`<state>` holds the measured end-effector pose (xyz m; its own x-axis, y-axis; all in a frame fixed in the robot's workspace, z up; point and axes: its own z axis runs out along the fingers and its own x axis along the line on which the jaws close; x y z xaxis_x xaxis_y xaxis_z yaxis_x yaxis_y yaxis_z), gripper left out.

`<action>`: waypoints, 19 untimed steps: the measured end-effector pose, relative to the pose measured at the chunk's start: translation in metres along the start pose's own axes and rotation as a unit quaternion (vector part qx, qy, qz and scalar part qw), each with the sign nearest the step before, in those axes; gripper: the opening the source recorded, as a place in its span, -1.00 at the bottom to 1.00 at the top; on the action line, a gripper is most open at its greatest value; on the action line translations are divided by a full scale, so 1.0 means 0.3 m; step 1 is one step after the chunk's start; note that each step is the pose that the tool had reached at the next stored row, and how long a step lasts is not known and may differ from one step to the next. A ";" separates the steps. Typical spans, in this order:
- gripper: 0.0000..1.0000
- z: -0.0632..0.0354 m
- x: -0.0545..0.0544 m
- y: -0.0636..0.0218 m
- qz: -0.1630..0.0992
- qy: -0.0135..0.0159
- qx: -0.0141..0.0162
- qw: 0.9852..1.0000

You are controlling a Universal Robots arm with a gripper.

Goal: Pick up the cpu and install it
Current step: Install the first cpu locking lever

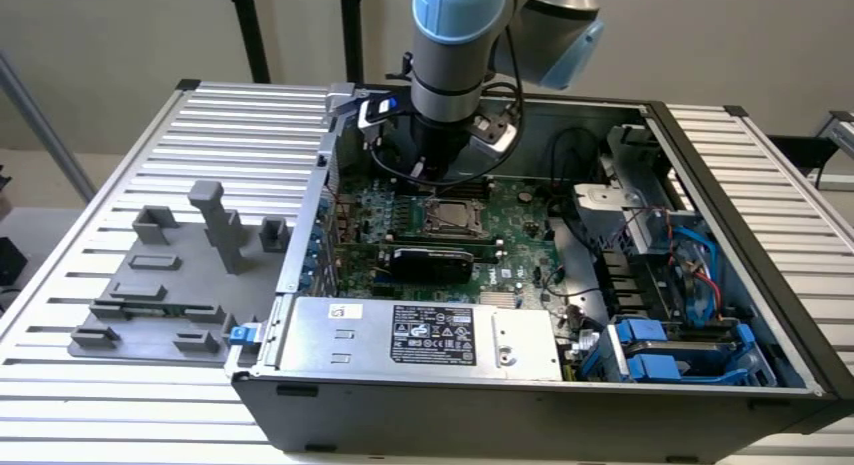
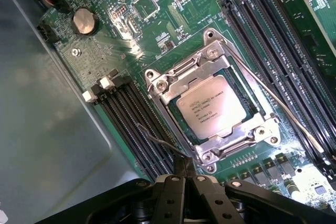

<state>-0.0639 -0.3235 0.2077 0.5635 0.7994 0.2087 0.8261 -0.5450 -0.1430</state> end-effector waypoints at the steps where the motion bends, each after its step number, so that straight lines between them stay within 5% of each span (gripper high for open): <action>1: -0.79 0.001 0.000 0.000 0.000 0.000 0.000 1.000; 19: -0.79 0.014 0.021 0.037 0.000 0.003 0.002 1.000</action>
<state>-0.0513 -0.3234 0.2035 0.5634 0.7977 0.2152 0.8262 -0.5438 -0.1473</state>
